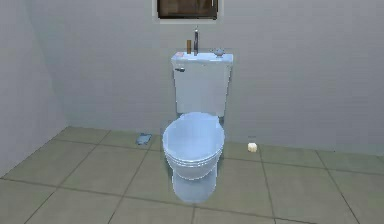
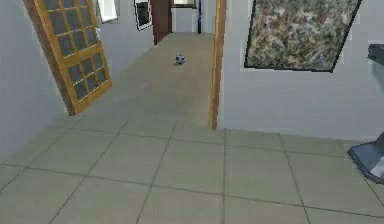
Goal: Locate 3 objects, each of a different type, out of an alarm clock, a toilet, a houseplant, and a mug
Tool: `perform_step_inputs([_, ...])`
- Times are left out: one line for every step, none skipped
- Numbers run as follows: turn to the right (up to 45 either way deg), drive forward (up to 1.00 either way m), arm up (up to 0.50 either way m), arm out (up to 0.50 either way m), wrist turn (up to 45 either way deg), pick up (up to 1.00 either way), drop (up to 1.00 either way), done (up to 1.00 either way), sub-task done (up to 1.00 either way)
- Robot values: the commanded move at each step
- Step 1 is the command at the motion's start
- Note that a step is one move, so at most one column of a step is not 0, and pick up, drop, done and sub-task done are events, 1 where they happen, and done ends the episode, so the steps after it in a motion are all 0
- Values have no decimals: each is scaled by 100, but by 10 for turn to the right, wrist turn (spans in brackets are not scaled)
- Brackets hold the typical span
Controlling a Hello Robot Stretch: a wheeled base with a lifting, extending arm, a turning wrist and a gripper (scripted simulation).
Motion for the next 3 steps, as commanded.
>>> perform_step_inputs([0,25,0,0,0,0,0,0,0])
perform_step_inputs([0,0,0,0,0,0,0,0,100])
perform_step_inputs([-450,0,0,0,0,0,0,0,0])
